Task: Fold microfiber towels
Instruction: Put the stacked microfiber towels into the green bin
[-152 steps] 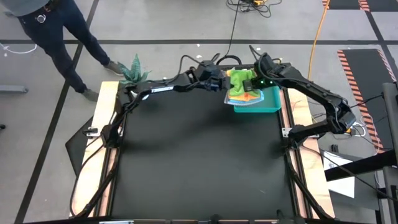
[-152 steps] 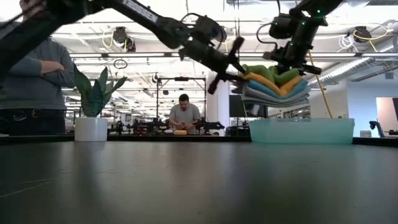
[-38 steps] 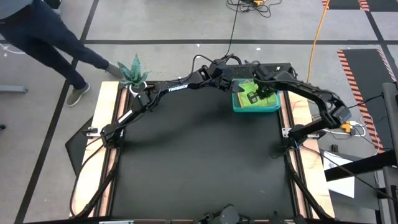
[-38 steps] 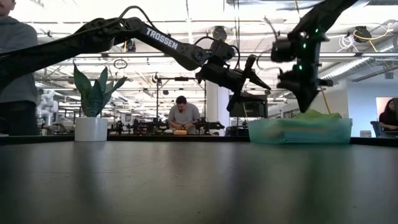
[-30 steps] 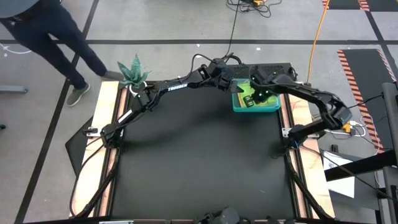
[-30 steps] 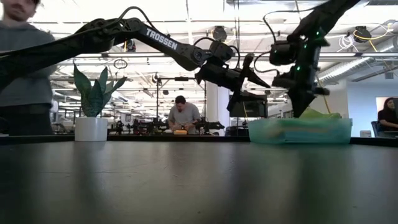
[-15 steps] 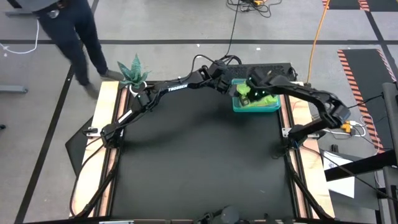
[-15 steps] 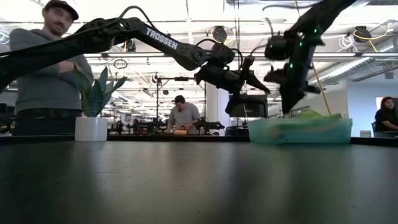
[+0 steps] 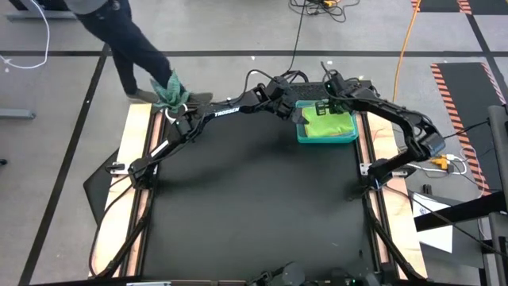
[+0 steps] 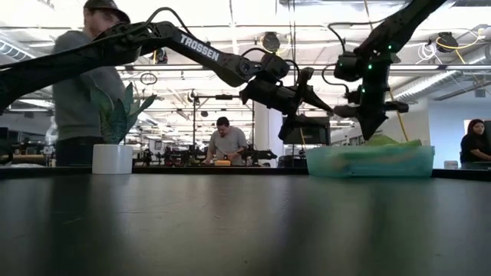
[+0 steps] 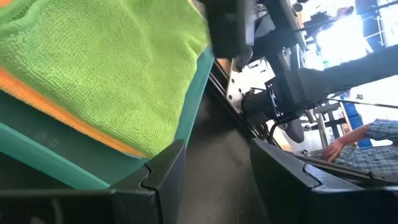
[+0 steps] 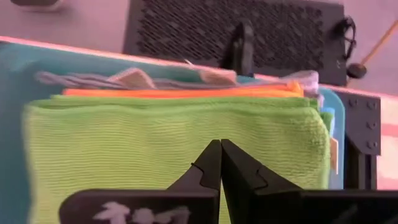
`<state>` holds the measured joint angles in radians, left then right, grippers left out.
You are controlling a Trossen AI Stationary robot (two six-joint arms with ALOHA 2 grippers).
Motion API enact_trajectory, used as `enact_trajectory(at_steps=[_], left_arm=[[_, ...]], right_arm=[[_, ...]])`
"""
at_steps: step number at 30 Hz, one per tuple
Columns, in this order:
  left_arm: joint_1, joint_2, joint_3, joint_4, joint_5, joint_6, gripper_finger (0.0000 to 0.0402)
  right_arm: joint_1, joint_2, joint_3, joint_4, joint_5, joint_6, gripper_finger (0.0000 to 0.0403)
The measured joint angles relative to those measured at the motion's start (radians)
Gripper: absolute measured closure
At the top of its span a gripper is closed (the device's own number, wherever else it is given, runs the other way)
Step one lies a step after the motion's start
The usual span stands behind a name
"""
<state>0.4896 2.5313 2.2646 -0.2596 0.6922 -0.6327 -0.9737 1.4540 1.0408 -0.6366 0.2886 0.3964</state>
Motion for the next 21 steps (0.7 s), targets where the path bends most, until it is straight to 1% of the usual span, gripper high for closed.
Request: enact_trajectory(at_steps=[2,6,12,15,18,21], left_arm=[[0.000,0.000,0.000,0.000,0.008,0.000,0.0220],[0.000,0.000,0.000,-0.001,0.016,0.000,0.0220],[0.000,0.000,0.000,-0.001,0.024,0.000,0.0220],[0.000,0.000,0.000,-0.001,0.026,0.000,0.0220],[0.000,0.000,0.000,-0.001,0.027,0.000,0.0220],[0.000,0.000,0.000,-0.001,0.038,0.000,0.0220]], right_arm=[[-0.016,0.018,0.000,-0.002,0.004,-0.002,0.0403],[-0.051,0.065,0.000,-0.002,0.048,-0.005,0.0403],[-0.100,0.133,0.000,-0.002,0.051,-0.027,0.0403],[-0.100,0.167,0.002,-0.001,0.049,-0.031,0.0403],[-0.106,0.212,0.002,-0.001,0.007,-0.041,0.0403],[-0.107,0.247,0.002,0.005,0.001,-0.046,0.0403]])
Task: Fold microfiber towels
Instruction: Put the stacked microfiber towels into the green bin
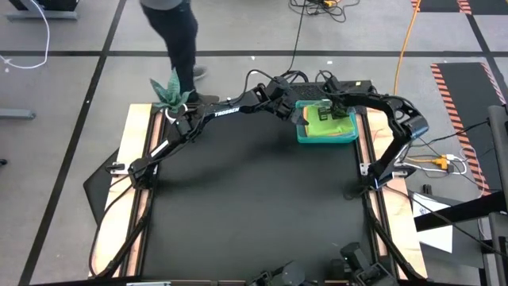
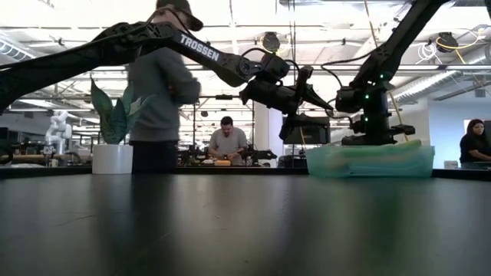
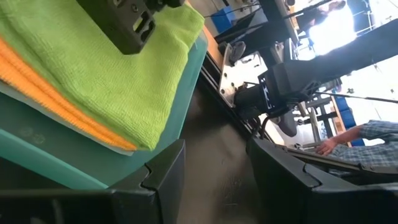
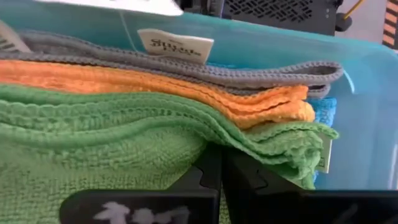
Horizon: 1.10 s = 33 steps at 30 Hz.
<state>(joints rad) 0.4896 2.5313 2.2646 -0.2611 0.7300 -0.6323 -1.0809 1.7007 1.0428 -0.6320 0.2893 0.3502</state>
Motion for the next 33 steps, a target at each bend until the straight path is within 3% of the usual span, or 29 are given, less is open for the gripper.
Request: enact_trajectory(at_steps=[4,9,14,23,33], left_arm=[[0.000,0.000,0.000,0.000,0.013,0.000,0.0220],[0.000,0.000,0.000,0.000,0.013,0.000,0.0220],[0.001,0.000,0.000,0.000,0.013,0.001,0.0220],[-0.002,0.000,0.000,-0.001,-0.031,0.026,0.0220],[-0.007,0.001,0.000,-0.005,0.016,0.006,0.0220]], right_arm=[[0.000,-0.030,0.000,0.005,0.002,-0.006,0.0403],[0.000,-0.157,0.000,-0.007,0.018,-0.004,0.0403],[0.027,-0.246,0.001,-0.115,-0.045,0.028,0.0403],[0.124,-0.255,-0.015,-0.328,0.002,0.036,0.0403],[0.154,-0.247,-0.084,-0.323,0.044,0.033,0.0403]])
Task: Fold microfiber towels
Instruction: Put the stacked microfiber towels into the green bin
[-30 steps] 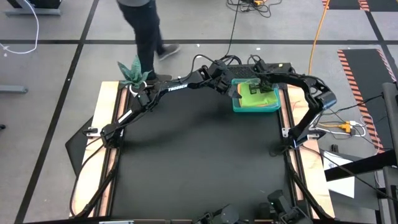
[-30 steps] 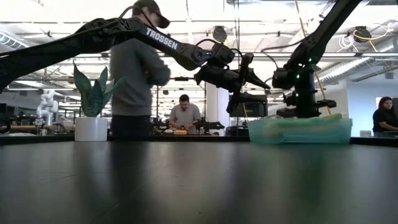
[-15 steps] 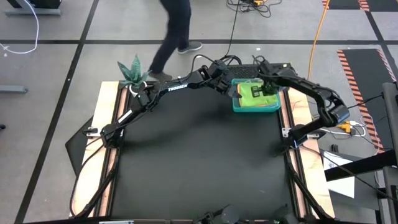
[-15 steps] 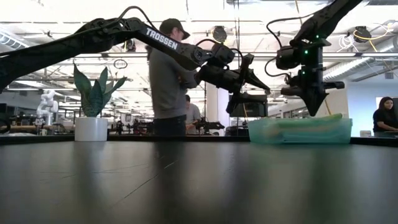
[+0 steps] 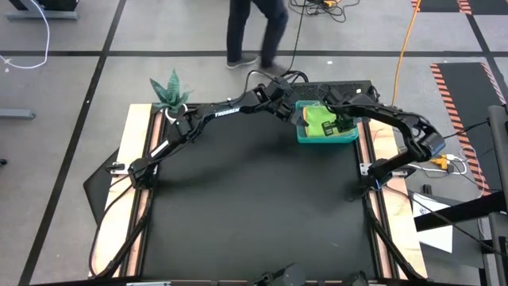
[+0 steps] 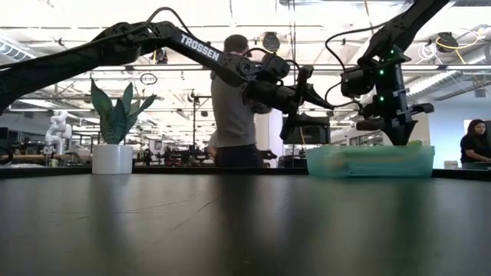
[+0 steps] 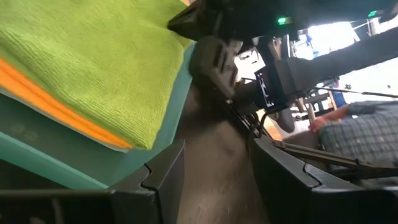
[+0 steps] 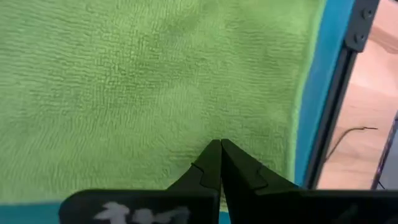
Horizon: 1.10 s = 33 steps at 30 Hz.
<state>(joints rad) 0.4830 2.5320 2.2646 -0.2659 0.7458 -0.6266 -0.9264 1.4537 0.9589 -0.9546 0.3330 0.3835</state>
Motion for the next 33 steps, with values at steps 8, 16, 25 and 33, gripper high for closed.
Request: enact_trajectory(at_steps=[8,16,25,33], left_arm=[[-0.008,0.001,0.000,-0.015,0.023,0.002,0.0220],[-0.008,0.001,0.000,-0.030,0.037,0.016,0.0220],[-0.008,0.001,0.000,-0.030,0.041,0.020,0.0220],[-0.008,0.001,0.000,-0.046,0.091,0.021,0.0220]], right_arm=[[0.019,0.055,-0.018,0.019,0.049,0.026,0.0403],[0.035,-0.042,-0.017,0.021,0.065,0.088,0.0403],[0.056,0.009,-0.016,-0.018,0.174,0.146,0.0403],[0.064,0.118,-0.014,-0.062,0.194,0.176,0.0403]])
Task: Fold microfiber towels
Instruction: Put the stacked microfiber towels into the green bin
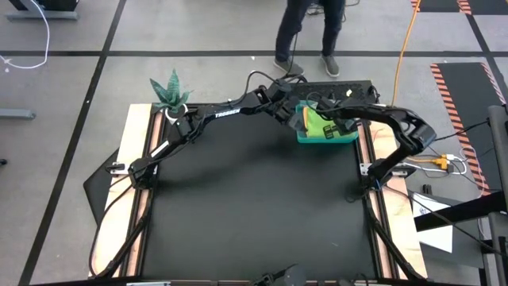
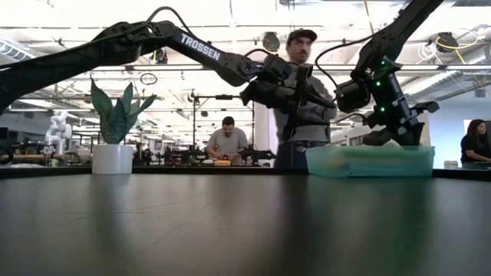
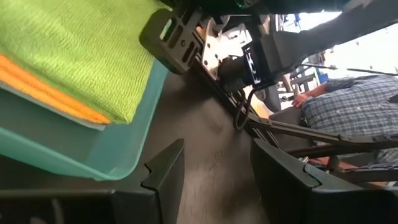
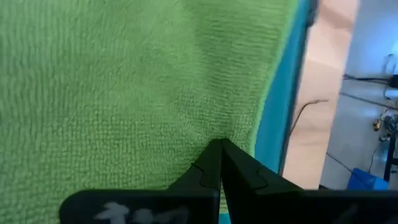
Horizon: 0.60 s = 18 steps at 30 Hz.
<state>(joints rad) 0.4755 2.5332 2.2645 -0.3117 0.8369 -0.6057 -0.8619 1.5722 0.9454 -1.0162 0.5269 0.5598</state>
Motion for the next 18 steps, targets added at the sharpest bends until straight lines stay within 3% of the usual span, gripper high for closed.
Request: enact_trajectory(at_steps=[7,14,18], left_arm=[[0.000,-0.004,0.000,-0.029,0.026,0.015,0.0220],[0.009,-0.041,-0.001,-0.106,-0.025,0.089,0.0220],[0.023,-0.059,-0.001,-0.121,-0.046,0.113,0.0220]], right_arm=[[-0.011,0.032,0.001,0.026,-0.052,-0.009,0.0403],[-0.006,-0.090,0.049,0.045,-0.028,-0.004,0.0403],[0.030,-0.152,0.074,0.100,-0.109,-0.009,0.0403]])
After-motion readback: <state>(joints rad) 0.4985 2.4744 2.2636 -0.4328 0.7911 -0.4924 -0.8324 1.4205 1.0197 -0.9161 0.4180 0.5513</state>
